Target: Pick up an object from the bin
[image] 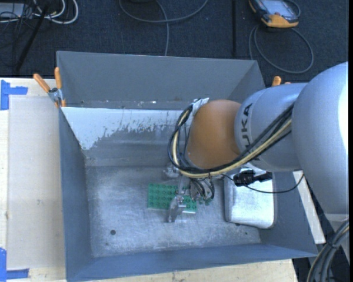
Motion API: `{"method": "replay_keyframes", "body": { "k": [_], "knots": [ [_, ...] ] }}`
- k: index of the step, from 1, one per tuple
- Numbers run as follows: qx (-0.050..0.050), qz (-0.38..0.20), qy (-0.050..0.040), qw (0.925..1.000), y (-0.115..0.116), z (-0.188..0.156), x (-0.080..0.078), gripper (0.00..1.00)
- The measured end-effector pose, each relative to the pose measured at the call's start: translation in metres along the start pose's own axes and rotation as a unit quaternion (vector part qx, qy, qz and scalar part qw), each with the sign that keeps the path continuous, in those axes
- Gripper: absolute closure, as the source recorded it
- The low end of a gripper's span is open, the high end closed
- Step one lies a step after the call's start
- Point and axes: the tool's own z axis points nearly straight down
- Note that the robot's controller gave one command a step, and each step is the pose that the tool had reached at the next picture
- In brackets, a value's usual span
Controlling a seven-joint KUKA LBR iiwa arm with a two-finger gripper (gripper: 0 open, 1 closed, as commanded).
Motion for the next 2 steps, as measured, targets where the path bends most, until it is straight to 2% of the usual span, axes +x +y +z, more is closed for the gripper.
{"method": "replay_keyframes", "body": {
  "k": [1,2],
  "knots": [
    [0.000,0.000,-0.0016,1.0000,0.001,-0.005,0.000,1.00],
    [0.001,0.013,-0.0028,0.9999,-0.009,-0.163,-0.011,1.00]
  ]
}}
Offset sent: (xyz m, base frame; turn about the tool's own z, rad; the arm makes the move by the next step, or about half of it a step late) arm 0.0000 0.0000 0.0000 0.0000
